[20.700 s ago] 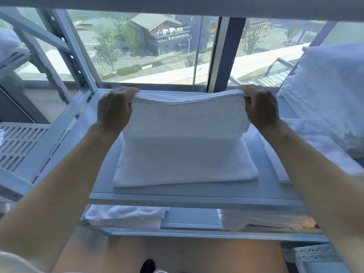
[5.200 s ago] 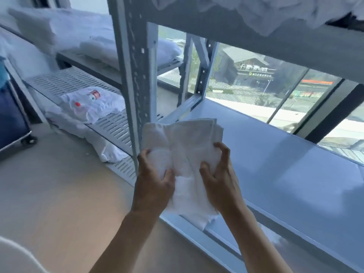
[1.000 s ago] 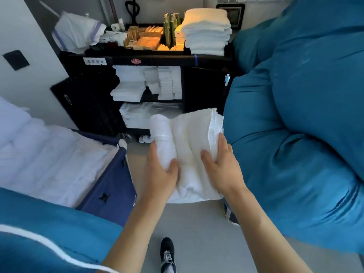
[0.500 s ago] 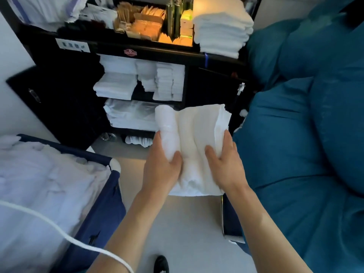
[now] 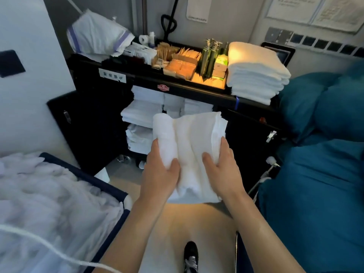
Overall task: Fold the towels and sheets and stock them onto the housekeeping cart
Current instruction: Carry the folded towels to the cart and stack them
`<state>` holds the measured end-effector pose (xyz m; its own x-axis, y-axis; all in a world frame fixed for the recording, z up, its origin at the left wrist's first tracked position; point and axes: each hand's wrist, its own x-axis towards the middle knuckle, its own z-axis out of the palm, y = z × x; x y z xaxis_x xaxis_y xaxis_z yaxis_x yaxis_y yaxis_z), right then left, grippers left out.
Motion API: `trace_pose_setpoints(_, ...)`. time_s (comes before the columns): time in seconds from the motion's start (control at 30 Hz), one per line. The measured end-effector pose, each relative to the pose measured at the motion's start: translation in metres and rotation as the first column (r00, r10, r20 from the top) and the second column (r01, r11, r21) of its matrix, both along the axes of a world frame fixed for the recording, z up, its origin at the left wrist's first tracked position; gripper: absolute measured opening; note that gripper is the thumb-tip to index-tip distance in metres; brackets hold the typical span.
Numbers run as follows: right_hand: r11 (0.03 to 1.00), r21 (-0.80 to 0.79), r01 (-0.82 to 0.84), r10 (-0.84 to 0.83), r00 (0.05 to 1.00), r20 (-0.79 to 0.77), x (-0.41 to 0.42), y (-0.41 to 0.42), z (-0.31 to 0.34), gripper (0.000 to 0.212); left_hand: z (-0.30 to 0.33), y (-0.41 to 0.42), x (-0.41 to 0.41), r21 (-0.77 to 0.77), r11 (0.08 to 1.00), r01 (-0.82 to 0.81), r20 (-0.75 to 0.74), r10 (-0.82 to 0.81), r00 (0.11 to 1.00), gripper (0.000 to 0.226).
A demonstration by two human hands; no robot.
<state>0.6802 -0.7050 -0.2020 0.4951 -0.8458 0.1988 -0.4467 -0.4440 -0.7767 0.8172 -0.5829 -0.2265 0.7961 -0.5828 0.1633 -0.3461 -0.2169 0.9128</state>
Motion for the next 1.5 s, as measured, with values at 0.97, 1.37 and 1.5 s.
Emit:
trace_pose_setpoints(0.97, 0.899, 0.306, -0.313, 0.362, 0.925, -0.117, 0.273, -0.301, -0.123, 0.08, -0.092, -0.261, 0.219, 0.304, 0.902, -0.308, -0.129, 0.36, 0.924, 0.068)
trace_pose_setpoints(1.37, 0.823, 0.356, -0.442, 0.503, 0.859, -0.096, 0.411, -0.283, -0.15, 0.072, -0.131, -0.23, 0.338, 0.311, 0.865, -0.393, -0.193, 0.463, 0.865, 0.071)
trace_pose_setpoints(1.5, 0.846, 0.355, -0.397, 0.458, 0.883, -0.103, 0.464, -0.277, -0.17, 0.07, -0.15, -0.226, 0.405, 0.328, 0.874, -0.357, -0.203, 0.434, 0.878, 0.075)
